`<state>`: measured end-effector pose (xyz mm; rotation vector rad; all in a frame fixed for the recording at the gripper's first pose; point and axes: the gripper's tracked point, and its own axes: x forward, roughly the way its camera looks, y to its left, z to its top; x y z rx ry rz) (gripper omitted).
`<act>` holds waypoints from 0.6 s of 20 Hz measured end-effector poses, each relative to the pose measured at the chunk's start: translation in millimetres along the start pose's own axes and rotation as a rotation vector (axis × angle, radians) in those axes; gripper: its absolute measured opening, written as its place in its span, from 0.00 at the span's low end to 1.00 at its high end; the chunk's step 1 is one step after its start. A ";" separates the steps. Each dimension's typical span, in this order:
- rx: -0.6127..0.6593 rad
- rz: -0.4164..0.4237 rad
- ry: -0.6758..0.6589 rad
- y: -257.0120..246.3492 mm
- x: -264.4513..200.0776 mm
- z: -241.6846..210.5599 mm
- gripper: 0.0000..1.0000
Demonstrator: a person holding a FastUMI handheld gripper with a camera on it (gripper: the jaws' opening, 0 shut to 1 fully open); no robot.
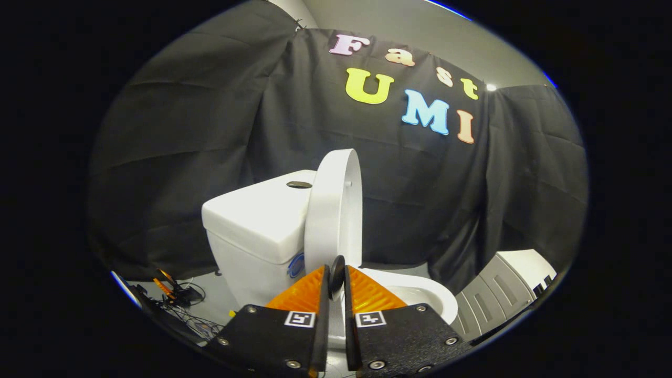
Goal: Open the toilet lid.
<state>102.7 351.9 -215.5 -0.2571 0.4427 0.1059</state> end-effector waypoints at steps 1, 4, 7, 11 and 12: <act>-0.009 0.003 0.011 1.5 -2.9 -3.1 0.21; 0.005 0.042 0.042 11.5 -12.1 -15.2 0.35; 0.018 0.076 0.051 17.7 -26.7 -16.8 0.76; 0.027 0.121 0.034 14.8 -49.7 -8.2 0.95; 0.045 0.135 0.019 9.2 -55.7 -3.7 0.95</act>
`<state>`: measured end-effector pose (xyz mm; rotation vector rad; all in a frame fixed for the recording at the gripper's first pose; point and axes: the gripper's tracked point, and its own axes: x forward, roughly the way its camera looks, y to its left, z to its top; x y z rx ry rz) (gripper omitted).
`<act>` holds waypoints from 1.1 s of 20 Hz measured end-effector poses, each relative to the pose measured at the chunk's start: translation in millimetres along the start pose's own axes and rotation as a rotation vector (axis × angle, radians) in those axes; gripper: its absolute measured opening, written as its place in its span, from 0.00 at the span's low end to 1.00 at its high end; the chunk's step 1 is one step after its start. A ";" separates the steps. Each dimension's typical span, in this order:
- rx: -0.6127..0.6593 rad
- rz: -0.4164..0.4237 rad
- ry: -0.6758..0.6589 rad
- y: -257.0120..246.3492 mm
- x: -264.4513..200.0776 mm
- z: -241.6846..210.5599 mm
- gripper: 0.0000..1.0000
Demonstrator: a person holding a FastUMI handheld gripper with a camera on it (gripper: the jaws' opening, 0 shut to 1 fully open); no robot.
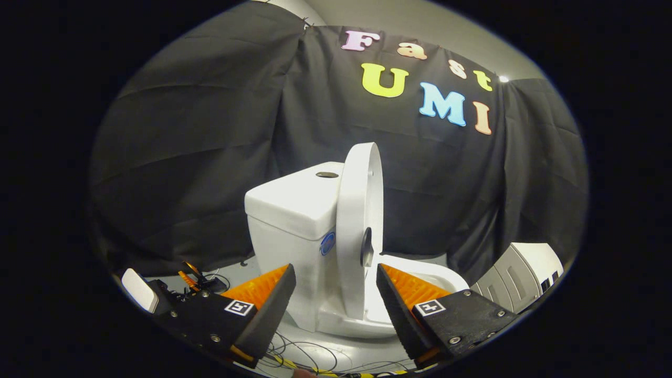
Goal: Open the toilet lid.
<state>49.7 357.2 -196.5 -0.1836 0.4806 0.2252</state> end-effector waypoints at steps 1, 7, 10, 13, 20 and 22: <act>0.023 0.017 -0.025 -5.1 -7.3 9.9 0.95; 0.114 -0.035 -0.237 -114.6 -53.1 78.2 0.95; 0.165 -0.124 -0.306 -184.4 -70.1 95.7 0.95; 0.184 -0.177 -0.353 -223.9 -96.4 95.2 0.95; 0.198 -0.289 -0.465 -278.9 -163.6 127.1 0.94; 0.208 -0.309 -0.486 -287.6 -174.6 133.0 0.94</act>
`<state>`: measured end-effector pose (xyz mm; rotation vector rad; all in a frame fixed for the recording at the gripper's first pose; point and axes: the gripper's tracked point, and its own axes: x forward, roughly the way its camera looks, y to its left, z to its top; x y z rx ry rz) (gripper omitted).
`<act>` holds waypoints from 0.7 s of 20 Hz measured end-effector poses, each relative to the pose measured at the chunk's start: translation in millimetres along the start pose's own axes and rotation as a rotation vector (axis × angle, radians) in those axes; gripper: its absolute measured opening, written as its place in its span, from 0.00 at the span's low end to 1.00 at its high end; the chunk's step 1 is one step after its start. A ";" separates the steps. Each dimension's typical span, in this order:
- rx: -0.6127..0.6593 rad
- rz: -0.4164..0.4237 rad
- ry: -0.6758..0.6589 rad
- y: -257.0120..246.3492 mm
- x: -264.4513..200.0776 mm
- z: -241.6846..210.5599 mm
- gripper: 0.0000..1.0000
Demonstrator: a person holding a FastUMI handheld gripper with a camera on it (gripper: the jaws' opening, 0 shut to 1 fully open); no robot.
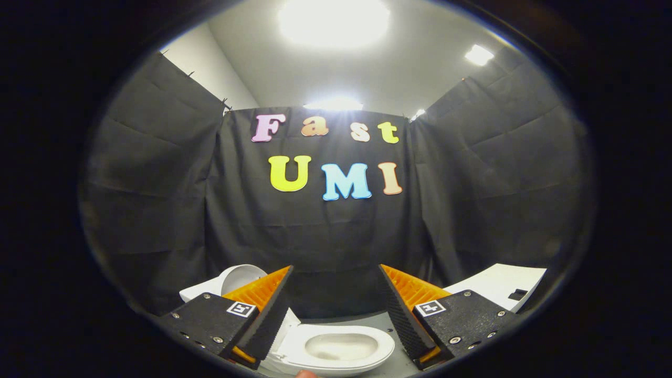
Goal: Open the toilet lid.
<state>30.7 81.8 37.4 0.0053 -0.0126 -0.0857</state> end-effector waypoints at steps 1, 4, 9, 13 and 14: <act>0.013 0.008 -0.009 0.4 -0.7 4.6 0.94; 0.004 0.044 -0.026 3.7 -1.3 12.5 0.94; -0.008 0.031 0.005 -3.3 0.1 3.5 0.94; 0.008 0.018 0.017 -12.1 2.4 -1.1 0.94; 0.015 0.013 0.020 -14.2 2.5 -3.1 0.94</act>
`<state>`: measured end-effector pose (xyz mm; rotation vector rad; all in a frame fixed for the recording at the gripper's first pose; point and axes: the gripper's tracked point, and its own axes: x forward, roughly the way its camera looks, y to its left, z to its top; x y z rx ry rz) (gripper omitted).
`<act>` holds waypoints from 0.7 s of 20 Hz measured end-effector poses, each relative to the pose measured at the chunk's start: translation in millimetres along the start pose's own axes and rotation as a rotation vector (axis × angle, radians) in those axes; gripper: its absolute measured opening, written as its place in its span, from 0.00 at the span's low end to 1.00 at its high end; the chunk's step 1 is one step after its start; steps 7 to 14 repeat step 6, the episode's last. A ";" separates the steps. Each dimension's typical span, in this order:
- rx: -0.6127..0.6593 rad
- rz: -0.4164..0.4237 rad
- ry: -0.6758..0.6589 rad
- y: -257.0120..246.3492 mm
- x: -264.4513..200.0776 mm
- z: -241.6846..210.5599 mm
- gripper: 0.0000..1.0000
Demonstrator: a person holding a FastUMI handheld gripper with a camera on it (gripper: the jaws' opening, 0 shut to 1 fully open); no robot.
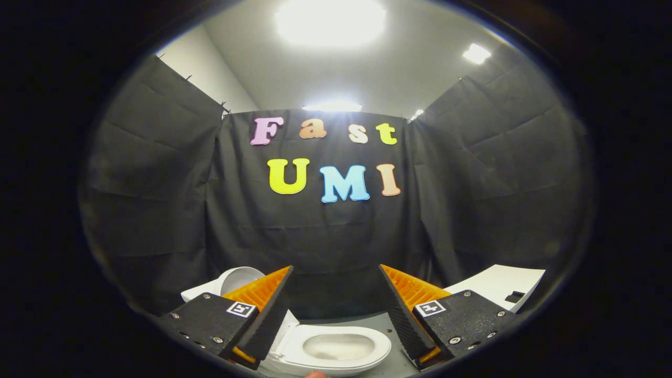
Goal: Open the toilet lid.
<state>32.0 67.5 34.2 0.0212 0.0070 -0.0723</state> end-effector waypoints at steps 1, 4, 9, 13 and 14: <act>0.008 -0.004 0.002 -2.0 -0.2 -0.8 0.94; 0.027 -0.016 0.013 -10.9 1.3 -7.0 0.94; 0.035 -0.021 0.017 -14.9 2.6 -8.8 0.94; 0.035 -0.021 0.017 -14.9 2.6 -8.8 0.94; 0.035 -0.021 0.017 -14.9 2.6 -8.8 0.94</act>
